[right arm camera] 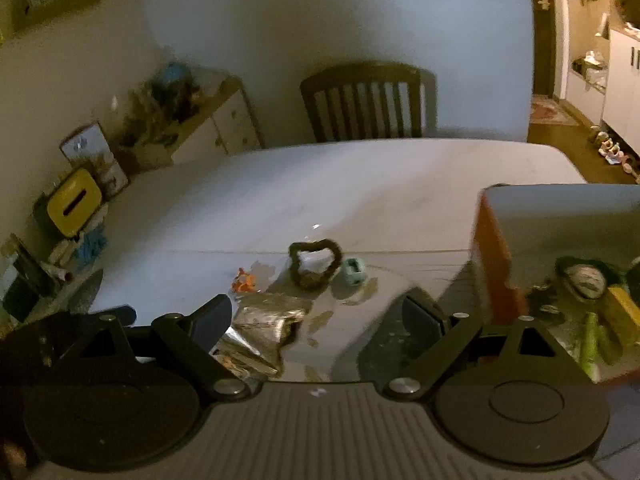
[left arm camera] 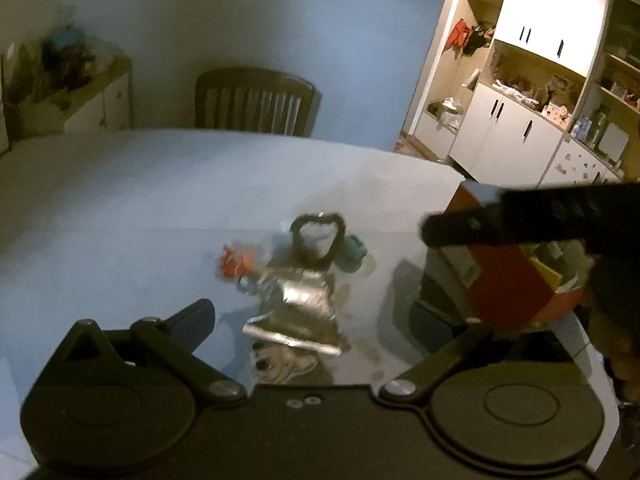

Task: Organize objects
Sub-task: 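Withdraw both tools from the box and reach back to the pile, then grasp the silver snack bag with right tool while left tool grasps the plush face toy, then carry snack bag with right tool while left tool carries plush toy into box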

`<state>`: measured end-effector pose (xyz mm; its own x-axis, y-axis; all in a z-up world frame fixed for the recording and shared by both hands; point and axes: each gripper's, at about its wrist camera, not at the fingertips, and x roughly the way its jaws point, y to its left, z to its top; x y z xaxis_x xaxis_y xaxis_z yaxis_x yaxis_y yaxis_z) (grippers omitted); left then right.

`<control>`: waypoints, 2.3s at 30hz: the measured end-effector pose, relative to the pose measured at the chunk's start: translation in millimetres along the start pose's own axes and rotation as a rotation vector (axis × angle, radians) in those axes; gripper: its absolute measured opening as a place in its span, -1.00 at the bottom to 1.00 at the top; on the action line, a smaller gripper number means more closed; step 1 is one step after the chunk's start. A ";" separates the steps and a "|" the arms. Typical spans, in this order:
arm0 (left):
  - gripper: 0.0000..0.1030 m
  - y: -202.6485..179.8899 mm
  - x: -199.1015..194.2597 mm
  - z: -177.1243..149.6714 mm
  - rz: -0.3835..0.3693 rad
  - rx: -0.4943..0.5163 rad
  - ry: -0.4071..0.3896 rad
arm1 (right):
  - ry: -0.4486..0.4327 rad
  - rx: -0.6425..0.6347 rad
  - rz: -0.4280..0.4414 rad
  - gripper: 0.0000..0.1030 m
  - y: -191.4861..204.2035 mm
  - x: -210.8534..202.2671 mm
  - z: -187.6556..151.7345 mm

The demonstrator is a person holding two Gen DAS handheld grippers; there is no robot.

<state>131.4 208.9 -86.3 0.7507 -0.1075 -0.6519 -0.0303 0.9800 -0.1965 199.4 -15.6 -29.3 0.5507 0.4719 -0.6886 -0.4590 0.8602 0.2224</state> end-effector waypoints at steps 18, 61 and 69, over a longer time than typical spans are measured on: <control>0.95 26.9 54.5 -32.2 0.017 -0.058 0.086 | 0.268 -0.058 -0.027 0.80 51.7 134.6 9.4; -0.24 9.7 52.8 -26.6 -0.057 -0.075 0.130 | 0.388 0.178 -0.025 -0.15 22.4 141.5 10.9; -0.24 -19.2 28.8 -2.3 -0.126 -0.080 0.087 | 0.336 0.189 -0.014 -0.15 4.4 97.4 24.9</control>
<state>152.1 186.6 -103.0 0.6919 -0.2462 -0.6787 0.0054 0.9418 -0.3361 268.4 39.0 -78.2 0.2825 0.3969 -0.8733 -0.2990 0.9014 0.3130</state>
